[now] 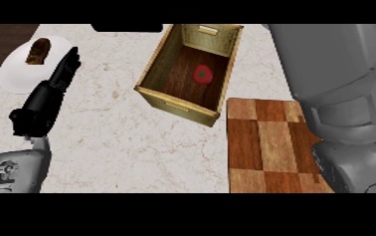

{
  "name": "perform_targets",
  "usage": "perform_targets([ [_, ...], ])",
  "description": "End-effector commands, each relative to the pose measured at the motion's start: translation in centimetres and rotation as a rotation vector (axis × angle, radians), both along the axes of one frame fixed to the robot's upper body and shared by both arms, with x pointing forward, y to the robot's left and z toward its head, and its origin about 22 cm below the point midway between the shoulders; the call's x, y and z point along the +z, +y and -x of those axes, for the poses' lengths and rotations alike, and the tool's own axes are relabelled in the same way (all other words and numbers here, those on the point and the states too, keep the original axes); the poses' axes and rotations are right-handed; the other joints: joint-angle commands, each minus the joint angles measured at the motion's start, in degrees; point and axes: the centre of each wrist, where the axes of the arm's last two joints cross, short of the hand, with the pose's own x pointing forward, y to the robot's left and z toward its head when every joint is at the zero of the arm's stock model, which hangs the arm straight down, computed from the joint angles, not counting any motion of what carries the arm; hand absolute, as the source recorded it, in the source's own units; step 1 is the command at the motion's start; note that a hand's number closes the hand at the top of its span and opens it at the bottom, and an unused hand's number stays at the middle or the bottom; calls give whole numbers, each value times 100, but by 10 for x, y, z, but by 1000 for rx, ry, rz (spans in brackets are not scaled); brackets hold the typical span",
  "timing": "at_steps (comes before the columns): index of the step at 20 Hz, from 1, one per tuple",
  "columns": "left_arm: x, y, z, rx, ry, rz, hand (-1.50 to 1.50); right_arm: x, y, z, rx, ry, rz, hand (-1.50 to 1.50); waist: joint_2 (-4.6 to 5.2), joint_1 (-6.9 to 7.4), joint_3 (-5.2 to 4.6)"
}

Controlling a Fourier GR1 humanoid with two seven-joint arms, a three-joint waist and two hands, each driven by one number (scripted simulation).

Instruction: Pick the tomato from the cutting board and place it in the basket

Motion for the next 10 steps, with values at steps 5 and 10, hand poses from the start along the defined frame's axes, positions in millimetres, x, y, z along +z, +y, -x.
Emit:
perform_targets([
  [5,-1,-7,4,-7,-12,-7,0,19,-60,-6,-306,-193,-371,-150,15,27,1],
  [10,6,1,1,28,-2,6,0,-3,-130,-9,-439,-247,-453,-150,-29,-122,9],
])
